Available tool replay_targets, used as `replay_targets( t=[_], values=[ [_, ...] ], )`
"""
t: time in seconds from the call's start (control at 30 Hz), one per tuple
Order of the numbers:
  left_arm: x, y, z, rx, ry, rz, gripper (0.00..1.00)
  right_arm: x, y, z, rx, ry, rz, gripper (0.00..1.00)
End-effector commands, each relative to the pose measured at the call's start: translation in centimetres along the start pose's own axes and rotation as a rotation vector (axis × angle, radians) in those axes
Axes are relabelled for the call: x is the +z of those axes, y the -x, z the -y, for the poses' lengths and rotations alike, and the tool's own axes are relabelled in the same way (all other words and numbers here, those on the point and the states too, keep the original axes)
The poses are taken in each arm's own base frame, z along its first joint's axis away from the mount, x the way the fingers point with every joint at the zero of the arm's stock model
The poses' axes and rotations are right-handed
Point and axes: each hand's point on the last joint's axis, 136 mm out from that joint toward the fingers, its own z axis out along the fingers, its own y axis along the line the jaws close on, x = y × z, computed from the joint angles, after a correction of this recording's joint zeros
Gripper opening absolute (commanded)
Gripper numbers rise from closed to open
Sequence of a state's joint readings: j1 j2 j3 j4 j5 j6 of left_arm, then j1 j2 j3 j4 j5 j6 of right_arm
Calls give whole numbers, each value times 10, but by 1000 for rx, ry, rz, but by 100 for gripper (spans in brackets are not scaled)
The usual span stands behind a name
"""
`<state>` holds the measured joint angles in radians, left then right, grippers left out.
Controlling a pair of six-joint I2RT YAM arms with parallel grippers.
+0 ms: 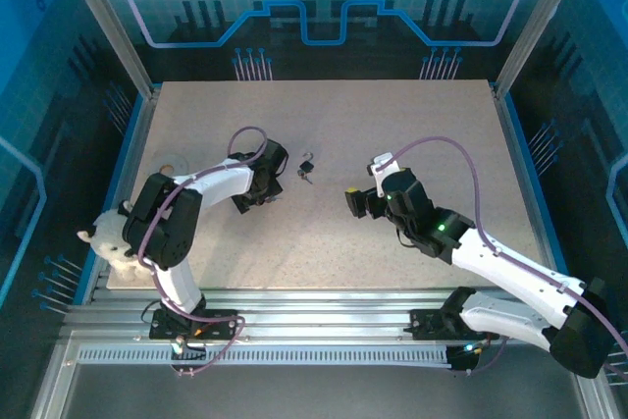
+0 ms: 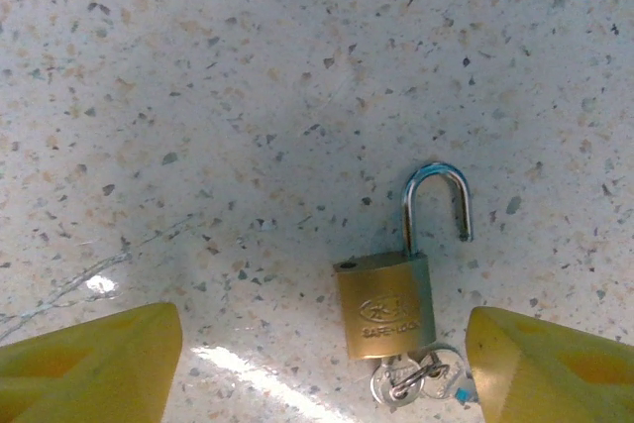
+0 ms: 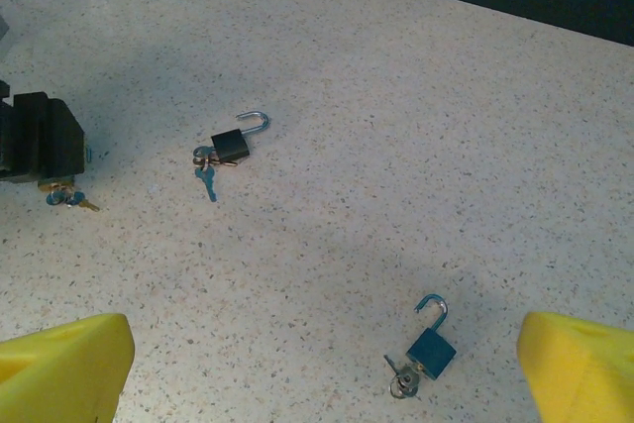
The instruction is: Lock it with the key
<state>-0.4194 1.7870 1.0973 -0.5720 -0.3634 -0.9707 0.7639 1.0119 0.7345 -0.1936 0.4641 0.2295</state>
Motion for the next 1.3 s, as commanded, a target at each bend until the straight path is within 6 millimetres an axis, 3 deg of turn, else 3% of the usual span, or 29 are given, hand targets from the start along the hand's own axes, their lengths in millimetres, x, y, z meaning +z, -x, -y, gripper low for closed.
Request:
replay_targets(
  t=[0.0, 1.03, 1.27],
  values=[
    [3, 2, 1, -9, 28, 6, 74, -9, 15, 0, -9, -12, 61, 100],
    [25, -8, -2, 15, 59, -27, 43, -15, 18, -3, -27, -16, 84, 100],
    [27, -11, -4, 21, 58, -30, 40, -15, 19, -3, -29, -18, 90, 100]
  ],
)
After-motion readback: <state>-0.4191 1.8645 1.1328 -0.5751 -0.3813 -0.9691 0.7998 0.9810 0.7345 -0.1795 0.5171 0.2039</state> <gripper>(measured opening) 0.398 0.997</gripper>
